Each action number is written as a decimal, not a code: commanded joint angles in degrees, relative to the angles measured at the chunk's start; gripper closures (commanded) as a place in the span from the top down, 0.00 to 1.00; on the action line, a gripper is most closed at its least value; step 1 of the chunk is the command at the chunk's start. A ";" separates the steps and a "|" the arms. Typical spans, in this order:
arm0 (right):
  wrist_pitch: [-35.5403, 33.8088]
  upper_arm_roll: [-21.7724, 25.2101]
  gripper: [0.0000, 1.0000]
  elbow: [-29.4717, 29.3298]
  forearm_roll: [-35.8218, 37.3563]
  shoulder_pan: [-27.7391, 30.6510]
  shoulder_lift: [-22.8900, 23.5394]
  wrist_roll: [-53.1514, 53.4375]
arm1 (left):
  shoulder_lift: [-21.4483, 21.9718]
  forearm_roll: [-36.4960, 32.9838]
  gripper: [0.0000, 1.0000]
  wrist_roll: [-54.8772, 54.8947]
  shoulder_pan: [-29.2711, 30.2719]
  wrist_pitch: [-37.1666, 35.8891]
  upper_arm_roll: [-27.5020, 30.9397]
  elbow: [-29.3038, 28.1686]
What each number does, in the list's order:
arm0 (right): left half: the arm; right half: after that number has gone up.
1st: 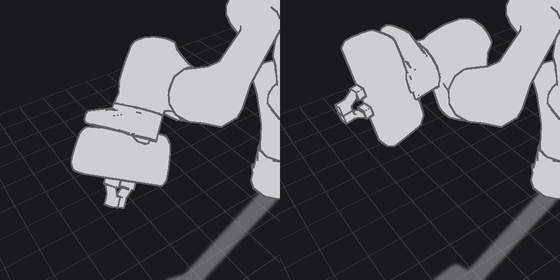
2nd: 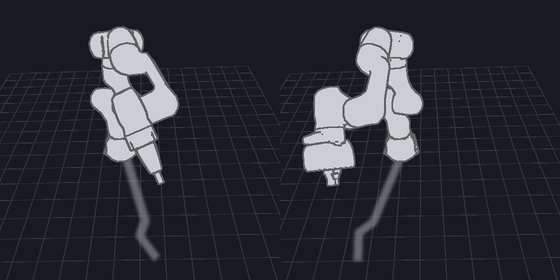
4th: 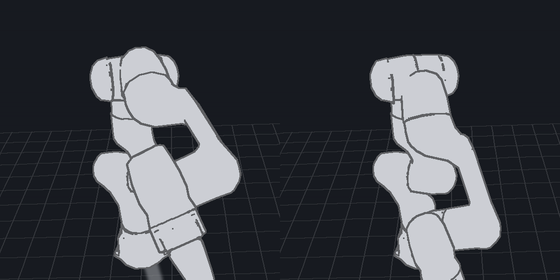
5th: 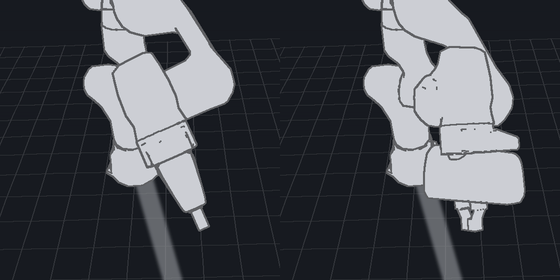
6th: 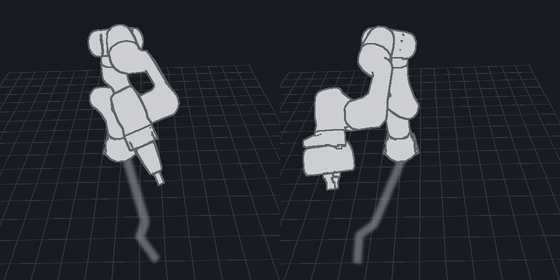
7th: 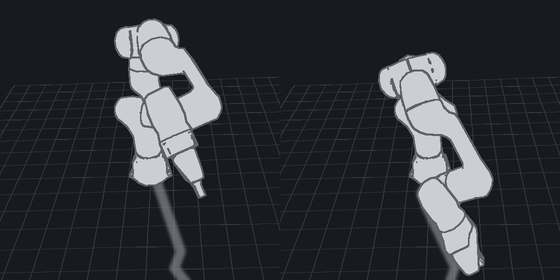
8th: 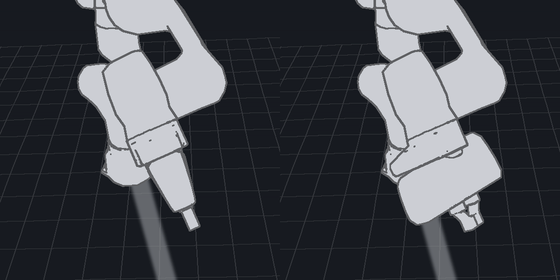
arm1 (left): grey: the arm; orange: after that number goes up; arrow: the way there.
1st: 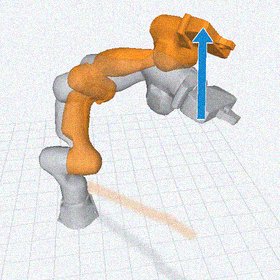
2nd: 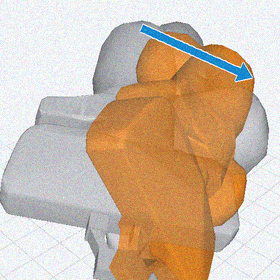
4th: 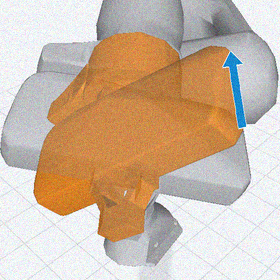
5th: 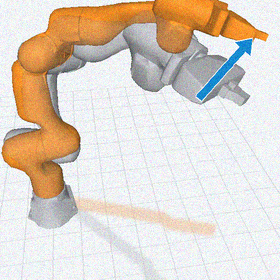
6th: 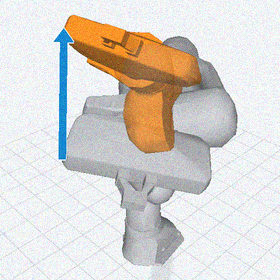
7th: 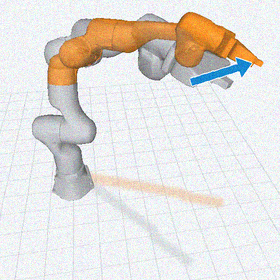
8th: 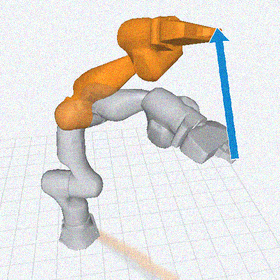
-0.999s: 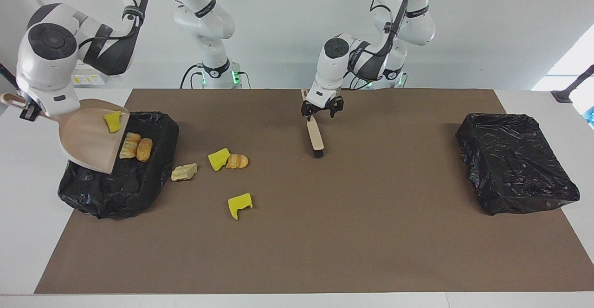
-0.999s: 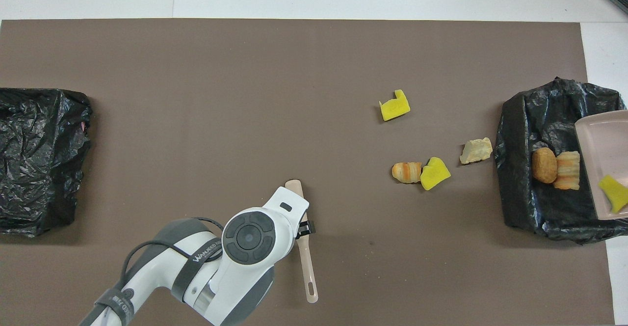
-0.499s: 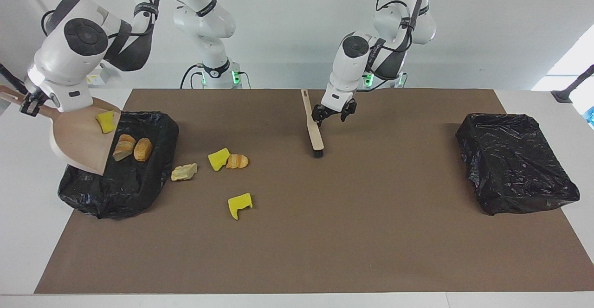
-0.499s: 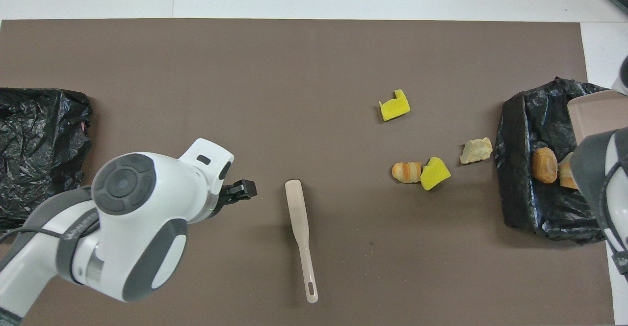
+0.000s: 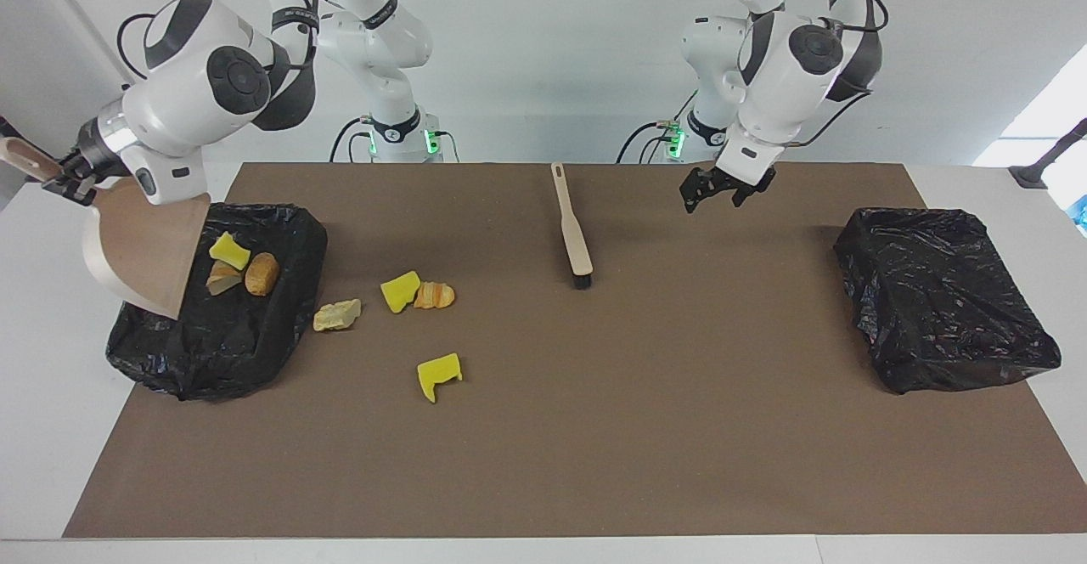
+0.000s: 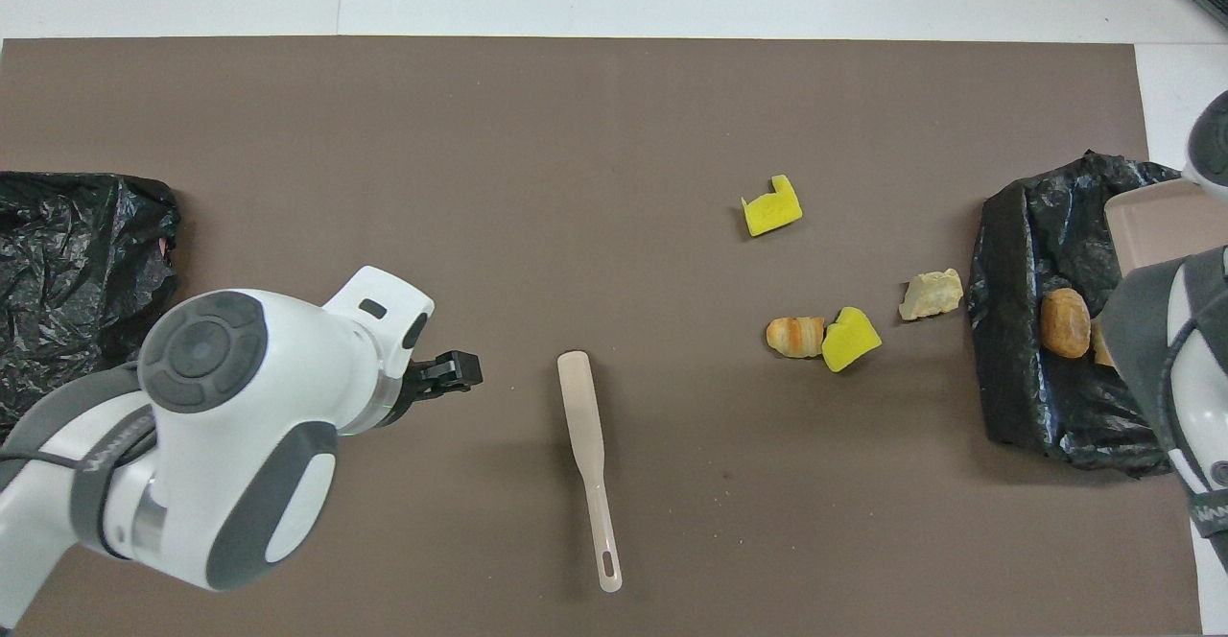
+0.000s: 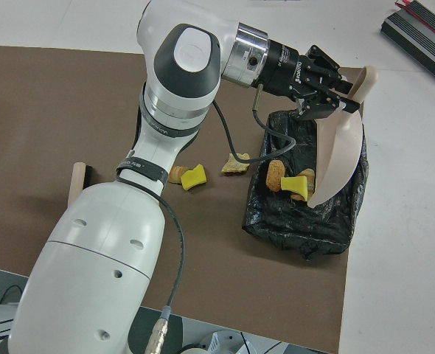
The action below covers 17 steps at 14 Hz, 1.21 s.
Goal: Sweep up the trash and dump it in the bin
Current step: 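Set the brush down with the left gripper and withdraw it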
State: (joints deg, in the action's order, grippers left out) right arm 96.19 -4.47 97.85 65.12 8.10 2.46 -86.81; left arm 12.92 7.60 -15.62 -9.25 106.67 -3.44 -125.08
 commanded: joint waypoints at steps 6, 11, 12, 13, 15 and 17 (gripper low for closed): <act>-0.30 -0.28 0.00 -0.73 -22.55 1.48 -1.32 2.60 | 2.37 -0.22 1.00 15.61 11.00 -3.75 -0.69 0.19; -1.53 -0.28 0.00 0.23 -37.86 0.87 -2.29 19.45 | 1.40 -1.70 1.00 14.92 11.18 -3.92 -1.04 5.45; -2.23 -0.45 0.00 0.41 -40.49 0.61 -2.55 23.23 | 1.32 -1.80 1.00 14.83 10.92 -4.97 -1.04 6.77; -2.76 -0.80 0.00 0.84 -43.21 0.52 -2.81 28.05 | 1.23 -1.80 1.00 14.75 10.92 -6.20 -1.04 8.69; -3.38 -0.98 0.00 1.73 -49.62 -0.88 -2.99 41.66 | 1.05 -1.89 1.00 13.96 10.83 -8.31 -1.04 11.95; -3.38 -0.98 0.00 1.82 -50.88 -4.39 -2.20 50.21 | 1.05 -1.89 1.00 13.95 11.00 -9.98 -1.04 14.50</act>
State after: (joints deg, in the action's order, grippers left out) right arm 93.21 -5.34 98.24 16.41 6.24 1.14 -44.96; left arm 14.45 6.83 -1.03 1.34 99.79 -4.16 -114.06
